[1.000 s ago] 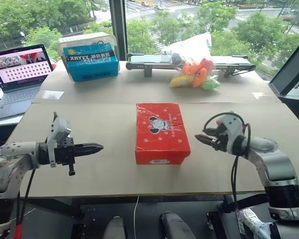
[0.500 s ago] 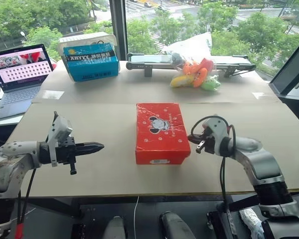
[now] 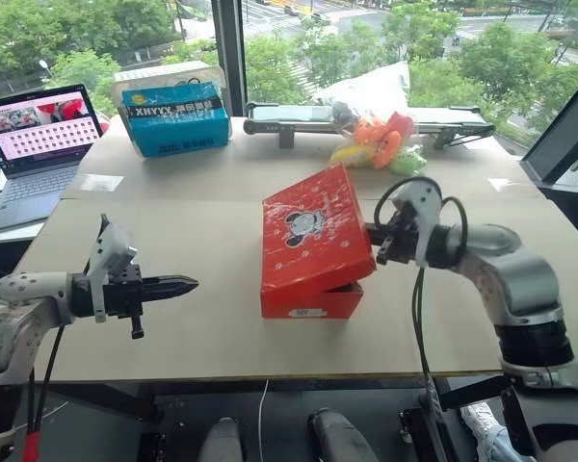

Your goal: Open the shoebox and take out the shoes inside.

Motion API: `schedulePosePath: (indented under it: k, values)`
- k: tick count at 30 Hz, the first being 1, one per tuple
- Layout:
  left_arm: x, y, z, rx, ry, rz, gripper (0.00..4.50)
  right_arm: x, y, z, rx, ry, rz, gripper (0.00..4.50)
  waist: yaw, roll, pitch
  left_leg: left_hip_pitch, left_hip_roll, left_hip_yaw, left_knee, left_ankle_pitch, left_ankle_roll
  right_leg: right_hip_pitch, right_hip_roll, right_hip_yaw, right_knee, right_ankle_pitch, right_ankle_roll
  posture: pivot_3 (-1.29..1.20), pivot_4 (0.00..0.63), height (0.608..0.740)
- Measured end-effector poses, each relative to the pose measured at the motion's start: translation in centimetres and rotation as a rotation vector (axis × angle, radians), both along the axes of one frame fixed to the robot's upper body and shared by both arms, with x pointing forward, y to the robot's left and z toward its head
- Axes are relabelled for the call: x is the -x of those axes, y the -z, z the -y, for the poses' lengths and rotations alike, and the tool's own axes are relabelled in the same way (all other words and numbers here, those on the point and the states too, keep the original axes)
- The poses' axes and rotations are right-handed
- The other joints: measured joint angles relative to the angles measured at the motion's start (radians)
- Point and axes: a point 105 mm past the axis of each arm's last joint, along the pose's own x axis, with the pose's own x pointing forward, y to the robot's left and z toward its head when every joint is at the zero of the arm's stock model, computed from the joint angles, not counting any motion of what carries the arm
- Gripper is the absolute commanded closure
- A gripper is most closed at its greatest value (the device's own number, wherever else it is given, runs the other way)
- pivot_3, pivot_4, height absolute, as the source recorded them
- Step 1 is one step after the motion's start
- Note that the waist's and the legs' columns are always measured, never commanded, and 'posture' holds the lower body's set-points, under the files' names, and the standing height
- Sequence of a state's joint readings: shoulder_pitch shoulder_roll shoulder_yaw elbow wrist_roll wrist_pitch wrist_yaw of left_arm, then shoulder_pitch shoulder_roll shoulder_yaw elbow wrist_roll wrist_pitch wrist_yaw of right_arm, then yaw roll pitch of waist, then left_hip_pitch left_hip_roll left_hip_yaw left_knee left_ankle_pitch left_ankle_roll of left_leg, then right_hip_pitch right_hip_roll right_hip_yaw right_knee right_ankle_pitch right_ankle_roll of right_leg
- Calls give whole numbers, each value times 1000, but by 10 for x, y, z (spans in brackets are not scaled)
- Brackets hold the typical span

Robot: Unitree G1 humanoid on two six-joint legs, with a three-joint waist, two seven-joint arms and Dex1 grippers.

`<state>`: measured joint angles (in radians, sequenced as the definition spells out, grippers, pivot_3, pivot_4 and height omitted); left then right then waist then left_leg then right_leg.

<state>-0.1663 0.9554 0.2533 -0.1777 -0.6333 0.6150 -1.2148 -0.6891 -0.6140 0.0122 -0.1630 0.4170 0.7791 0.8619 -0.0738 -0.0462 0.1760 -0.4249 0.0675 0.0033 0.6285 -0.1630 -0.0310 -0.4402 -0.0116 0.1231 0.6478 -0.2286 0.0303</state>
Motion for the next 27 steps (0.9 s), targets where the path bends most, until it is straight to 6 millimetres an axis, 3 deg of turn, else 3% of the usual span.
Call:
schedulePosePath:
  k: [3, 6, 10, 13, 19, 27]
  values:
    - [7, -7, -6, 24, 1, -16, 4500, 4, -23, -25, -56, -74, 40, 4481, -6, 0, 0, -1, 1, 0, 0, 0, 0, -1, 1, 0, 1, 0, 0, 0, 150, 736]
    - [12, -27, -17, 25, -19, 27, 4500, 11, -50, -54, -107, -161, 105, 4481, -7, 0, 1, 0, 1, 0, -1, 0, 0, -1, 1, -1, 1, 0, -1, 0, 150, 736]
    - [16, -42, -25, 51, -37, 46, 4500, 11, -59, -86, -150, -225, 104, 4481, -14, 1, 1, -1, 1, 0, -1, 0, 0, -1, 1, -1, 1, 0, -1, 0, 150, 736]
    - [20, -56, -29, 63, -45, 71, 4500, 9, -54, -113, -148, -275, 85, 4481, -16, 1, 1, -1, 1, -1, -1, 0, 0, -1, 1, -1, 1, 0, 0, 0, 150, 736]
    - [25, -71, -31, 54, -46, 102, 4500, -5, -26, -142, -127, -285, 31, 4481, -24, 1, 1, -1, 2, -1, -2, 0, 0, -2, 1, -2, 1, 1, 1, 0, 150, 736]
    - [25, -86, -54, -16, -112, 130, 4500, -7, -8, -149, -90, -299, 16, 4481, -25, 1, 1, -2, 2, -1, -4, 0, 0, -4, 1, -3, 1, 0, -1, 0, 150, 736]
